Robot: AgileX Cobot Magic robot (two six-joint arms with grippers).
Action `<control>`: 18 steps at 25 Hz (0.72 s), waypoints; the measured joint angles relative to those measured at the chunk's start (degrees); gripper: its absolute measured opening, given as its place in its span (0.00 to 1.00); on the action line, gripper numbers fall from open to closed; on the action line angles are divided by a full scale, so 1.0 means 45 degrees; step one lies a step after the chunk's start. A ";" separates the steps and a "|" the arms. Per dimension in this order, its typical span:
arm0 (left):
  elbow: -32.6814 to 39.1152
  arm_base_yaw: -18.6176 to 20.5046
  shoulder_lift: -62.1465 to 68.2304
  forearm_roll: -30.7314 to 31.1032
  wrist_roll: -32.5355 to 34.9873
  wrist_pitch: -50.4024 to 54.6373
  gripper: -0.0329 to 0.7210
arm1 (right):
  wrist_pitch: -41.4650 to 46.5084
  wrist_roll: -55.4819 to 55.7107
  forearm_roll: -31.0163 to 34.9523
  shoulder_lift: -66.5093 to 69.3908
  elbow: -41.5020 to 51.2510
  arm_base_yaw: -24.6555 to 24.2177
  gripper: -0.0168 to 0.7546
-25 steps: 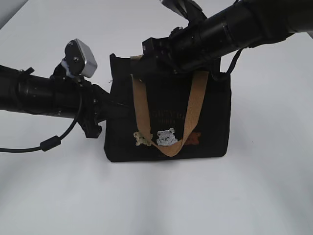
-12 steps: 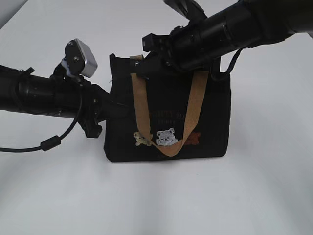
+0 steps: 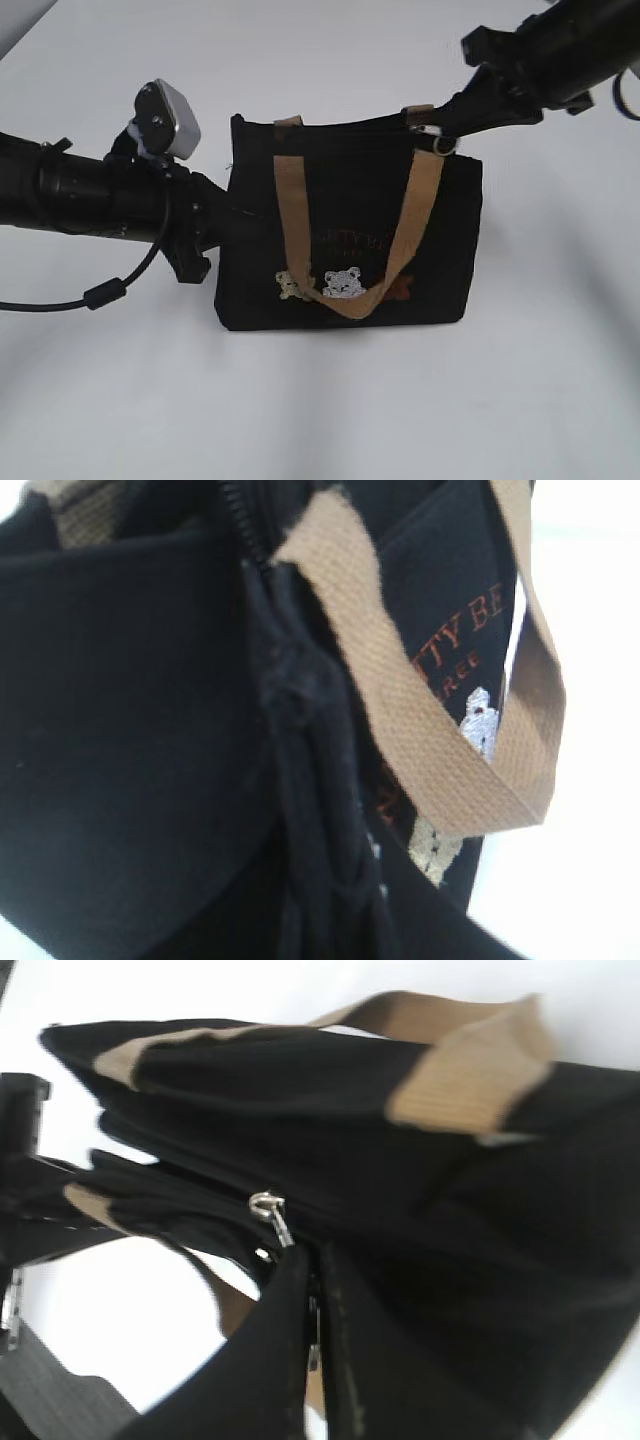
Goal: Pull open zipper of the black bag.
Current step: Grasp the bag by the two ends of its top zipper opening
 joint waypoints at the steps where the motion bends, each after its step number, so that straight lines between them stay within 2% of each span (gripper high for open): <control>1: 0.0000 0.0000 0.0000 -0.0013 0.0000 0.0000 0.12 | 0.0234 0.0186 -0.0308 -0.0199 0.0000 -0.0331 0.02; 6: 0.0000 -0.0011 0.0000 -0.0013 -0.0218 -0.0096 0.14 | 0.0745 0.0332 -0.0839 -0.0561 0.0000 -0.0494 0.05; 8: 0.0000 -0.0011 0.0000 0.0001 -0.1031 -0.0427 0.24 | 0.0989 0.0272 -0.0851 -0.0561 0.0000 -0.0288 0.16; 9: 0.0000 -0.0011 0.0000 0.0034 -0.1883 -0.0659 0.34 | 0.1270 0.0260 -0.0851 -0.0561 0.0000 -0.0236 0.24; 11: 0.0000 -0.0024 -0.0205 0.0905 -0.4465 -0.1192 0.53 | 0.2025 0.0164 -0.0851 -0.0654 0.0000 -0.0207 0.41; 12: 0.0000 -0.0024 -0.0445 0.1720 -0.6355 -0.1413 0.57 | 0.2493 0.0154 -0.0857 -0.0729 0.0000 -0.0207 0.47; 13: 0.0000 -0.0024 -0.0739 0.2982 -0.8373 -0.1535 0.58 | 0.3010 0.0171 -0.0935 -0.0865 0.0000 -0.0207 0.50; 15: 0.0000 -0.0024 -0.1376 0.6079 -1.2336 -0.1805 0.53 | 0.3807 0.0572 -0.1351 -0.1236 0.0000 -0.0207 0.51; 18: 0.0023 -0.0024 -0.2442 1.0361 -1.9213 -0.1891 0.43 | 0.4514 0.2044 -0.3155 -0.2216 0.0000 -0.0191 0.49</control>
